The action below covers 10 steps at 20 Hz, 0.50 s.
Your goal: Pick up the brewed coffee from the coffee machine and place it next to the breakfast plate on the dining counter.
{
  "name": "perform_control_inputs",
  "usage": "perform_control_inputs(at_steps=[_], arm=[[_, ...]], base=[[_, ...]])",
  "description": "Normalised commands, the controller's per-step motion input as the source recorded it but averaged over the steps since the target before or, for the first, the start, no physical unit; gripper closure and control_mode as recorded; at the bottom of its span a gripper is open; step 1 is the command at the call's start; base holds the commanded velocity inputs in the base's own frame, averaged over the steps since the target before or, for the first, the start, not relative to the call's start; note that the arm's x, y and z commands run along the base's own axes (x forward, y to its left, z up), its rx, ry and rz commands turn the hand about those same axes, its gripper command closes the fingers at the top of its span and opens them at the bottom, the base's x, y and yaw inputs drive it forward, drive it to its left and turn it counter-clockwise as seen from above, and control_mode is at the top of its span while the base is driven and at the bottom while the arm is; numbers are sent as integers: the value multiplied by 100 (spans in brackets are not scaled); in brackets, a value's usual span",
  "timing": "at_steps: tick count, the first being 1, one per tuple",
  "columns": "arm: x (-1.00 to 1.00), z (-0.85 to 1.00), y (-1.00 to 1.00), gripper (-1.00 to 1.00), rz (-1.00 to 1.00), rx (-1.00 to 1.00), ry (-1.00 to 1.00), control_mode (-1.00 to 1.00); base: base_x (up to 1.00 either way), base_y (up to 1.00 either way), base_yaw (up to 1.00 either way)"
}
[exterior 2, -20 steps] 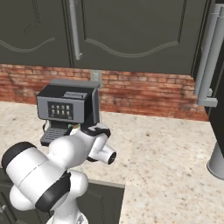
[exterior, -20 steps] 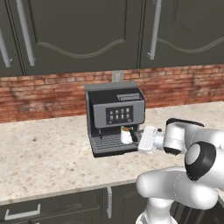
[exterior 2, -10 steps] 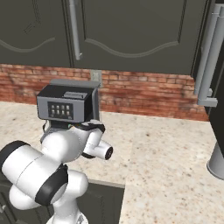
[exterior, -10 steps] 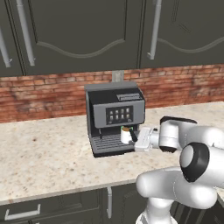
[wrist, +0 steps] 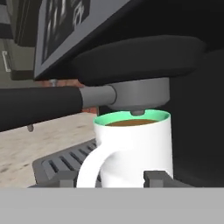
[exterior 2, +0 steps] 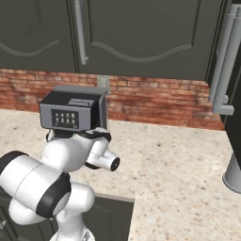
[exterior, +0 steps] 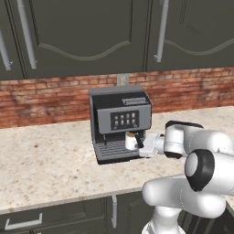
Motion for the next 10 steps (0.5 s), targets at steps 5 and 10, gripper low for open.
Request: perform_control_inputs(at_steps=[5,10], arm=[[0,0,0,100,-10,2,0,-100],[-26,0,-7,100,-4,1,0,-100]], base=[[0,0,0],[0,0,0]])
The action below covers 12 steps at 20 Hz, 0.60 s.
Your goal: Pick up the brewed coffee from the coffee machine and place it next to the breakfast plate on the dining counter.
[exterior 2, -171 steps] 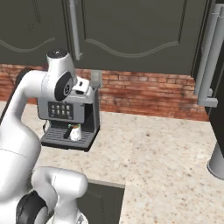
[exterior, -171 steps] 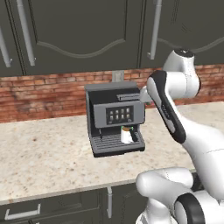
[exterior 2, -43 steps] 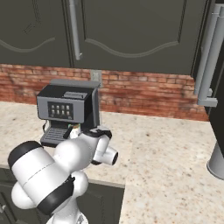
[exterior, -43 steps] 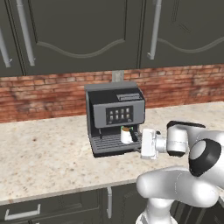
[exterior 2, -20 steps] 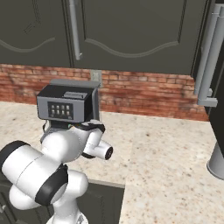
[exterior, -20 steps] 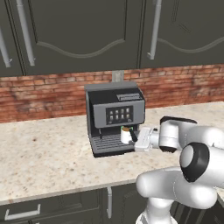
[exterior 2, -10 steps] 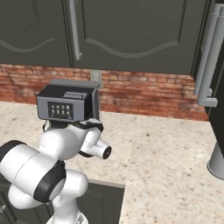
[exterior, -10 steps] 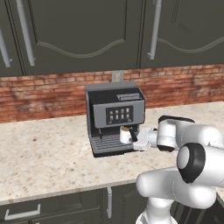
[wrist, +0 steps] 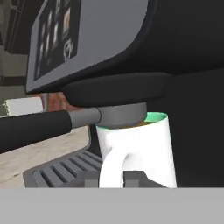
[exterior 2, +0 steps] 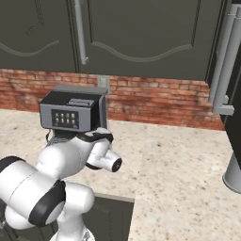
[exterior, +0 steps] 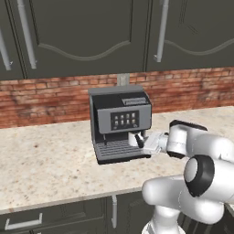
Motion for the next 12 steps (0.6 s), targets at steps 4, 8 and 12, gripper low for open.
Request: perform_control_inputs(at_steps=[4,8,12], arm=[[-56,-11,-12,100,0,0,1,-100],[-42,-18,4,100,0,-7,12,-100],[-5,-32,8,100,0,-6,14,-100]], base=[[0,0,0],[0,0,0],[0,0,0]])
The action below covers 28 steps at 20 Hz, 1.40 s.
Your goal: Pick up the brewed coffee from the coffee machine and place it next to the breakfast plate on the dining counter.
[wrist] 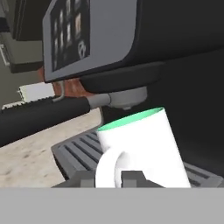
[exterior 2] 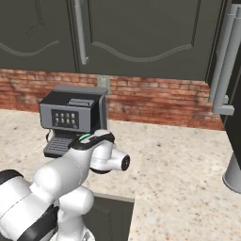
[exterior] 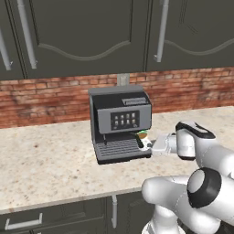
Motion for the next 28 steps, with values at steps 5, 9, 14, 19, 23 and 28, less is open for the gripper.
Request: perform_control_inputs(at_steps=[5,9,14,19,23,28], arm=[[-65,-3,-36,100,0,5,2,-100],[-81,0,-66,100,0,13,0,-100],[-54,40,-44,100,0,12,0,-100],[-28,100,-35,100,0,9,0,-100],[-22,100,-39,100,0,7,0,-100],[-23,100,-22,100,0,5,0,-100]], base=[[0,0,0],[0,0,0],[0,0,0],[0,0,0],[0,0,0],[0,0,0]])
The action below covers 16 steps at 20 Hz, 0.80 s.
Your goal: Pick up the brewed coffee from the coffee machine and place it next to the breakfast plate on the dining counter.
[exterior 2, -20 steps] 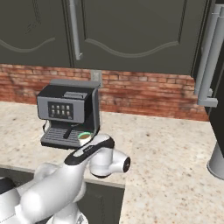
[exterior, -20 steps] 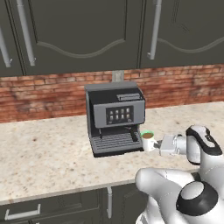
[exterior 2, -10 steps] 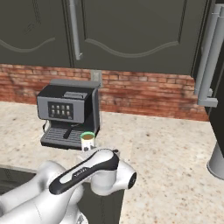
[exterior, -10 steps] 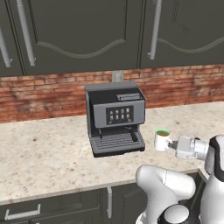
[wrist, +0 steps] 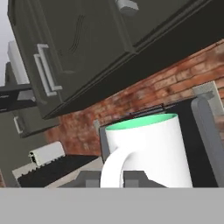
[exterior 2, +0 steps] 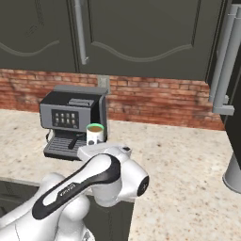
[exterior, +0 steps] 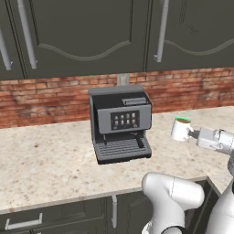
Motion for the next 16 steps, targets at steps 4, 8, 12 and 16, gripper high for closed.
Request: perform_control_inputs(at_steps=[4,8,12,16], arm=[[-25,91,-9,100,1,1,0,-100],[-29,45,-25,100,6,0,-4,-100],[-27,6,-6,100,8,0,-5,-100],[-19,26,13,100,9,-9,-9,-100]], base=[[0,0,0],[0,0,0],[0,0,0],[0,0,0]])
